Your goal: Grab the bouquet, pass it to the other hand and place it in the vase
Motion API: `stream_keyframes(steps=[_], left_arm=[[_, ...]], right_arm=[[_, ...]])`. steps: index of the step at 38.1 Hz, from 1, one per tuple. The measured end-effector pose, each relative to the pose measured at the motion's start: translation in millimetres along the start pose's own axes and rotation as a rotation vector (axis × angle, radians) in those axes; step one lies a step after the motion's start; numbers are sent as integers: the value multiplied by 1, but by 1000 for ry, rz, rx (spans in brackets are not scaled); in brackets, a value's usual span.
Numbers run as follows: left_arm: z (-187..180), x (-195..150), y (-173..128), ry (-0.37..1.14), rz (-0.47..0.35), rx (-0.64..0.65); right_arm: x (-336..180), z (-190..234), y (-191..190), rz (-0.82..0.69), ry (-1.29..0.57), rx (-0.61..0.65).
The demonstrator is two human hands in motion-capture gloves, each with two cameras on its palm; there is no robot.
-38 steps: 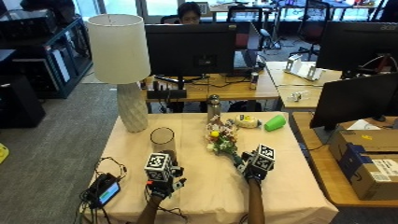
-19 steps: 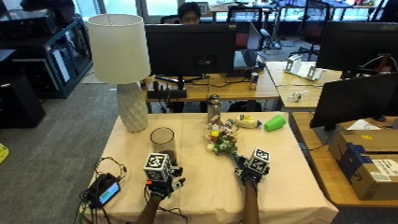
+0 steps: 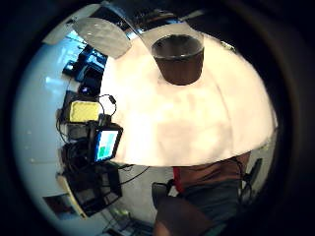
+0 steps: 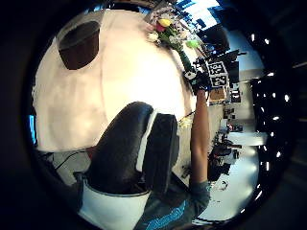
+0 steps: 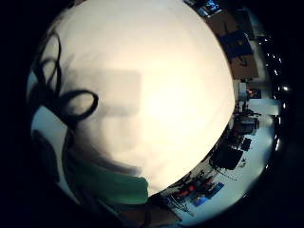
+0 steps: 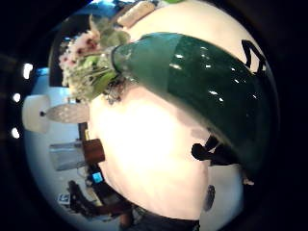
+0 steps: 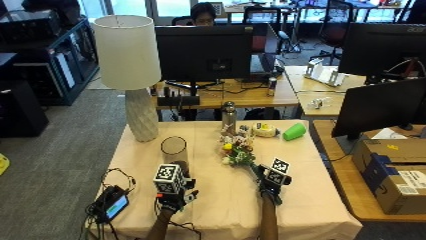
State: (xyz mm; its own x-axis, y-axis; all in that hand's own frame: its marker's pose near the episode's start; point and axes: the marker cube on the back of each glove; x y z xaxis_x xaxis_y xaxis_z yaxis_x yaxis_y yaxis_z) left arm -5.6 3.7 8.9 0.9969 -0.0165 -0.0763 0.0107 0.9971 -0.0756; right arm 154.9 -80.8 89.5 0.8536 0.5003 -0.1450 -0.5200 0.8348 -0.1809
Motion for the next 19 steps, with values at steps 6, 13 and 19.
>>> stream_keyframes(steps=[6,13,19], left_arm=[[2,-2,0,7,-8,-3],[0,-4,-1,4,-9,9],[-1,-5,-7,16,-8,22]], right_arm=[[6,1,-2,19,39,13],[3,4,3,8,-4,-47],[3,-5,-4,-9,-67,23]])
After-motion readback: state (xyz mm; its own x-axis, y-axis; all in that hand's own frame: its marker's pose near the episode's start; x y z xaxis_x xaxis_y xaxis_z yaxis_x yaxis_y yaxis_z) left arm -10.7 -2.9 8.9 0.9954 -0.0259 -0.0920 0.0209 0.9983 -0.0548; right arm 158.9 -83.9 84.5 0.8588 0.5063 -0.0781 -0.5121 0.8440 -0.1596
